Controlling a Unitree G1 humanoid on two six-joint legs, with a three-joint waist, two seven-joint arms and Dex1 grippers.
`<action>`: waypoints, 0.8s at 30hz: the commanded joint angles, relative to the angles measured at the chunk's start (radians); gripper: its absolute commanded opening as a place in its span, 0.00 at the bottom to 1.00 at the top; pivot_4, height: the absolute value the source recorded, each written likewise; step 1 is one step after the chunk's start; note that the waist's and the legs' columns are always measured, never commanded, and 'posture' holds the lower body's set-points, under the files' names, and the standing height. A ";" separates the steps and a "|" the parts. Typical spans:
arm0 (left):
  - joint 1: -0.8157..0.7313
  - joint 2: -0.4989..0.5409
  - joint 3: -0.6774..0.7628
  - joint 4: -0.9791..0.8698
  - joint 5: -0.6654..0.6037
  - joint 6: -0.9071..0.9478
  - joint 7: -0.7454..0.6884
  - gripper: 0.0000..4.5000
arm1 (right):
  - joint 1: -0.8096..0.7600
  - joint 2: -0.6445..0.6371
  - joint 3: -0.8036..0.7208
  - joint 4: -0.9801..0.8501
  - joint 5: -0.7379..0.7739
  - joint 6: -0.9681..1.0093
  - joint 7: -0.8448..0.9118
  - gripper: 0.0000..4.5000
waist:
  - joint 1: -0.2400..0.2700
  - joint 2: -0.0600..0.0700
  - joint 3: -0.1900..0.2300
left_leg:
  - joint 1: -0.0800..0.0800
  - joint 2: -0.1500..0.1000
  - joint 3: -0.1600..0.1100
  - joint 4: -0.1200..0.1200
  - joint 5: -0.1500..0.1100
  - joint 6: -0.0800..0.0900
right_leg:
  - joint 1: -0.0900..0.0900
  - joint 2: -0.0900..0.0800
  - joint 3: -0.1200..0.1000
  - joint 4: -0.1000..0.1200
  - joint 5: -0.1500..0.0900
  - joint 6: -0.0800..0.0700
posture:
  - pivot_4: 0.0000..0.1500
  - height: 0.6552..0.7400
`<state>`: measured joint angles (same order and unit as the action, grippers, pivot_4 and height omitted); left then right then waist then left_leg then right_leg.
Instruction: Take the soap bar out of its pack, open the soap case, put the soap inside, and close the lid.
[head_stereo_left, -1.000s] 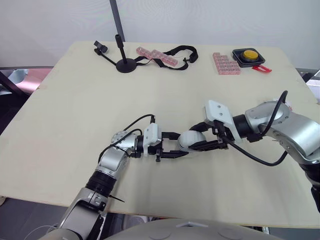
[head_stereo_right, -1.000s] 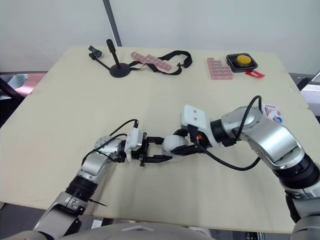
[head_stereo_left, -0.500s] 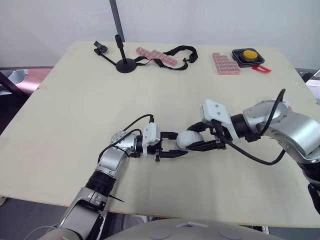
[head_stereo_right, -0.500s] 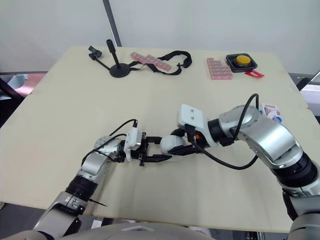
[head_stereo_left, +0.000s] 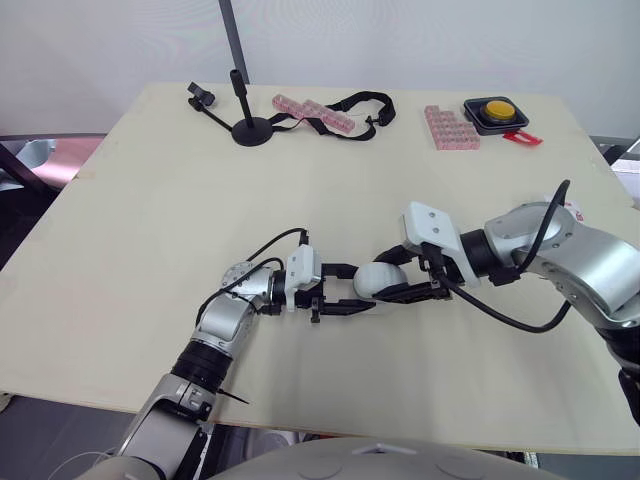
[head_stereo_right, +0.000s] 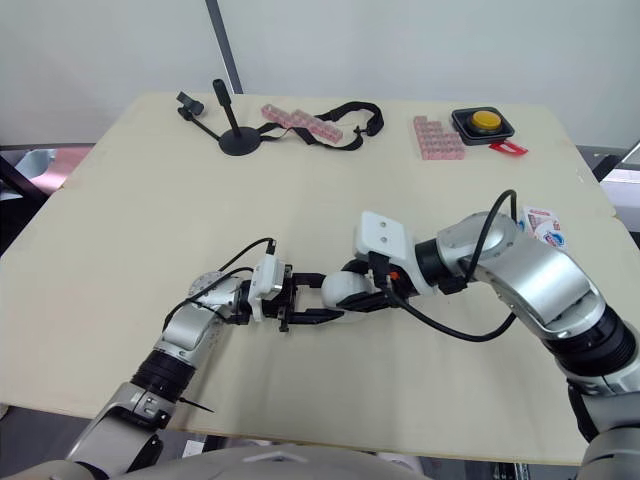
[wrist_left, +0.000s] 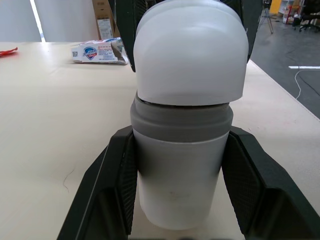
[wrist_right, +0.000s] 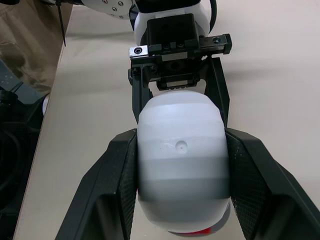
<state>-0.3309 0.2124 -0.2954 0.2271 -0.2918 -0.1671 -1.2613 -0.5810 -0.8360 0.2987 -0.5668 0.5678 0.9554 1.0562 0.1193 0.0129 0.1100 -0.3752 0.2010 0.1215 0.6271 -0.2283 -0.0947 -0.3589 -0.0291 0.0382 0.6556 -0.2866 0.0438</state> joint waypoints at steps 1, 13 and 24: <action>-0.005 0.007 0.012 0.004 0.000 0.004 0.019 0.43 | 0.015 -0.010 0.011 -0.009 -0.009 -0.011 0.003 0.48 | 0.000 0.000 0.000 | 0.000 0.000 0.000 0.000 0.000 0.000 | 0.000 0.000 0.000 0.000 0.000 0.000 | 1.00 0.99; -0.003 0.011 0.011 -0.002 0.001 0.005 0.021 0.43 | -0.006 -0.029 -0.012 0.021 -0.007 -0.021 0.016 0.48 | -0.004 0.000 0.000 | 0.000 0.000 0.000 0.000 0.000 0.000 | 0.000 0.000 0.001 0.001 0.000 0.000 | 1.00 0.99; -0.008 0.006 0.010 0.006 0.002 0.003 0.025 0.43 | 0.002 -0.025 -0.012 0.028 -0.007 -0.019 0.016 0.48 | -0.004 0.000 0.000 | 0.000 0.000 0.000 0.000 0.000 0.000 | 0.000 0.000 0.001 0.001 0.000 0.000 | 1.00 0.99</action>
<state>-0.3311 0.2131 -0.2954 0.2272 -0.2917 -0.1620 -1.2509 -0.5835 -0.8537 0.3015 -0.5359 0.5573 0.9316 1.0729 0.1150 0.0124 0.1096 -0.3752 0.2010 0.1219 0.6272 -0.2279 -0.0950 -0.3585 -0.0291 0.0389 0.6564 -0.2865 0.0438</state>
